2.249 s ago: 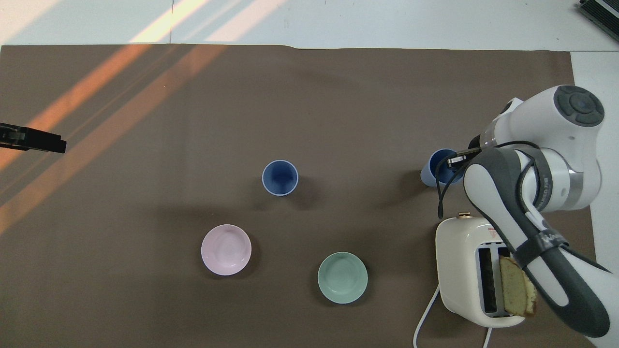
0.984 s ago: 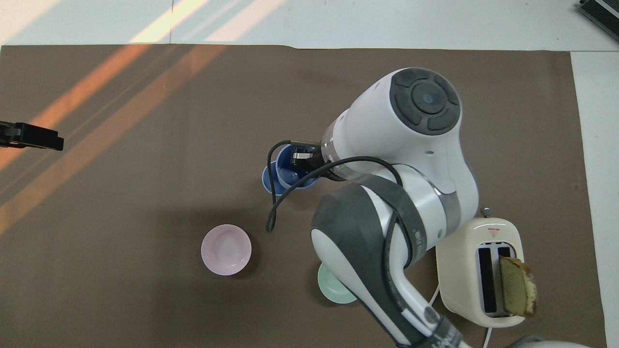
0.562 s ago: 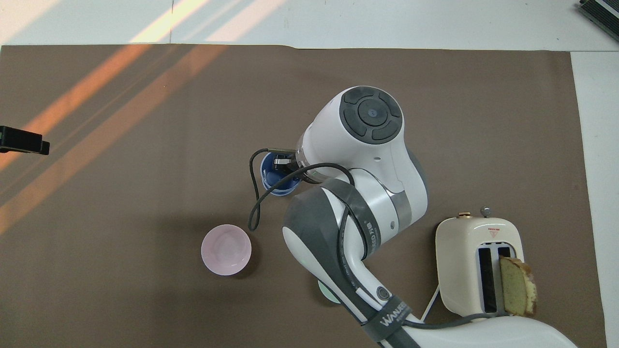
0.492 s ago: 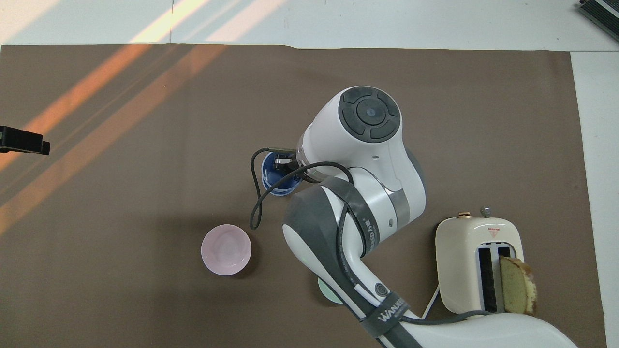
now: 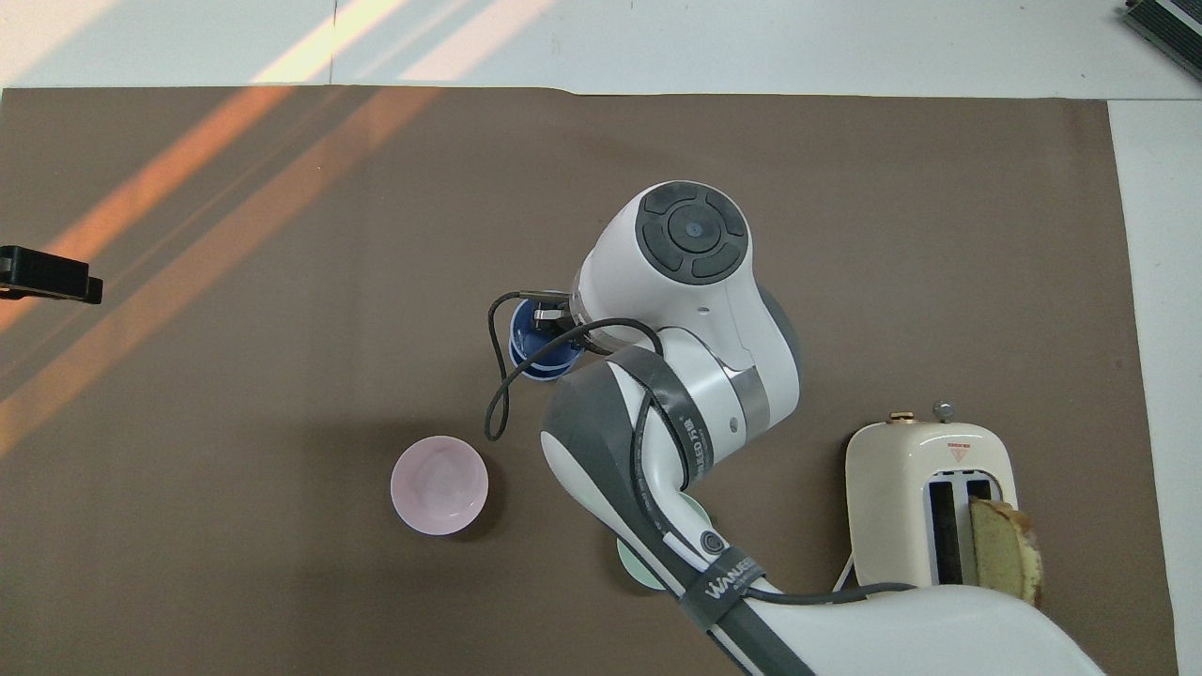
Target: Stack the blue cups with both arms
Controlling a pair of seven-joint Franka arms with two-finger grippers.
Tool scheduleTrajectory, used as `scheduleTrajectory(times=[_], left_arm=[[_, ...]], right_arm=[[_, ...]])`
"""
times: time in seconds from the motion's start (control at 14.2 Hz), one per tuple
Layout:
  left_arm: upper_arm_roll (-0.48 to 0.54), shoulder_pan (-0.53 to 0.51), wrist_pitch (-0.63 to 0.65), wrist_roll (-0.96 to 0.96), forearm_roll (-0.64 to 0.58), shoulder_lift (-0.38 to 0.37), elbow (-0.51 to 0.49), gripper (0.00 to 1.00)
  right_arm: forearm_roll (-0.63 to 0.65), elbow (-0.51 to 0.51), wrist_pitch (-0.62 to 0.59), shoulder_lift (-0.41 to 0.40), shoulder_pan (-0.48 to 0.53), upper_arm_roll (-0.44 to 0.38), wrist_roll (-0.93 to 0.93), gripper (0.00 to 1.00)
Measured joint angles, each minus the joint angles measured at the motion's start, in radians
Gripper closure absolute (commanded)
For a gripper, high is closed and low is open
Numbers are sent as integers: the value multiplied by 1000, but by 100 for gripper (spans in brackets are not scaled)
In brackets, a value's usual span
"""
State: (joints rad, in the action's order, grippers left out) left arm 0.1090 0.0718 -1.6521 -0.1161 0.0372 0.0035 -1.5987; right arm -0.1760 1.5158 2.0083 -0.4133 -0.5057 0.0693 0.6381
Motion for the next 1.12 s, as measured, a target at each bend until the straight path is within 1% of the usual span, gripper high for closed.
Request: scheduleTrajectory(times=[0.07, 0.49, 0.63, 0.77, 0.91, 0.98, 1.12], left_arm=[[0, 0, 0, 1, 0, 0, 0, 0], [0, 0, 0, 2, 0, 0, 0, 0], [0, -1, 0, 2, 0, 0, 0, 0], [0, -1, 0, 2, 0, 0, 0, 0], [0, -1, 0, 2, 0, 0, 0, 0], [0, -1, 0, 2, 0, 0, 0, 0], [0, -1, 0, 2, 0, 0, 0, 0]], right_arm=[[0, 0, 4, -4, 0, 0, 0, 1], [0, -4, 7, -3, -2, -1, 0, 0], [0, -14, -15, 15, 1, -9, 0, 0], [1, -27, -90, 70, 10, -29, 1, 0], [17, -42, -183, 143, 47, -52, -5, 0], [36, -50, -227, 179, 78, -58, -35, 0], [60, -53, -311, 241, 156, -63, -166, 0]])
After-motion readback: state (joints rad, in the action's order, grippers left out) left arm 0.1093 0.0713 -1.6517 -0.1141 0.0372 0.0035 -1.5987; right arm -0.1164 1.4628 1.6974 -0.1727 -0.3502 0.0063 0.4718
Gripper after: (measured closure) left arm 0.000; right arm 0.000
